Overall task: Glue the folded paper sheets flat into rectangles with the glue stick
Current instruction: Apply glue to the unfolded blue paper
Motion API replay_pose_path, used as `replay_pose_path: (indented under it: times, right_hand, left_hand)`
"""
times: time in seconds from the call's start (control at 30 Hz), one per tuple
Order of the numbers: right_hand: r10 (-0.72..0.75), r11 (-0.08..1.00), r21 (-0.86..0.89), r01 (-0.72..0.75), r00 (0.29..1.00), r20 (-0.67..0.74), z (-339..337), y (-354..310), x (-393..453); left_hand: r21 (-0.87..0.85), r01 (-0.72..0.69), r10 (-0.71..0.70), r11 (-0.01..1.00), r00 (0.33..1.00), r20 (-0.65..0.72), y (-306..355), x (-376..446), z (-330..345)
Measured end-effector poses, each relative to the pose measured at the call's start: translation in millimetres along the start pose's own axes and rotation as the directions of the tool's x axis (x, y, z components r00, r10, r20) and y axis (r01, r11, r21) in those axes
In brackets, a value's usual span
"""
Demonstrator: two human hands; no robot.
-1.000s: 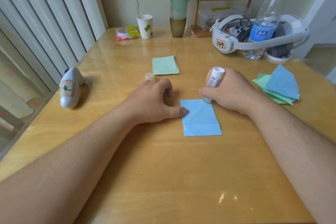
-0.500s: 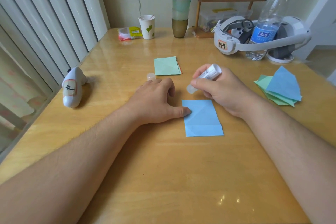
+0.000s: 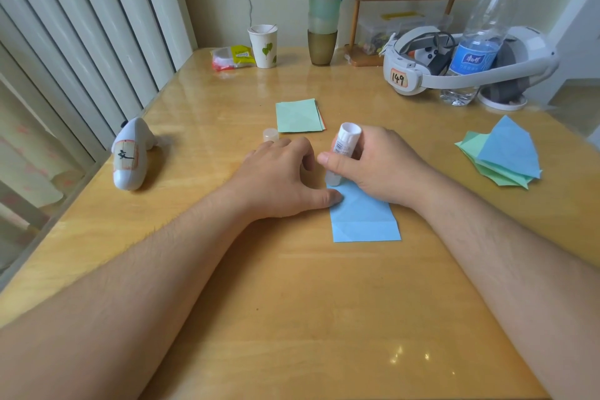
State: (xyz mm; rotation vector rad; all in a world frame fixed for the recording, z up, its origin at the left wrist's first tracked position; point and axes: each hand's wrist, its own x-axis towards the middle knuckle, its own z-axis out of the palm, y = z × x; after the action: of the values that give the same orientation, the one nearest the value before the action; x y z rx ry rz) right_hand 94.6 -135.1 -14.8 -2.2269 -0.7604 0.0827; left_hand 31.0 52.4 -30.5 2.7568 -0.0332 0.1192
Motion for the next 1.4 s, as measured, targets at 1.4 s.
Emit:
replay_pose_path:
  times: [1.4]
  right_hand:
    - [0.013,0.998,0.063,-0.003,0.989,-0.145,-4,5,-5]
  left_hand:
    - [0.008,-0.017,0.017,1.0,1.0,0.021,-1,-2,-3]
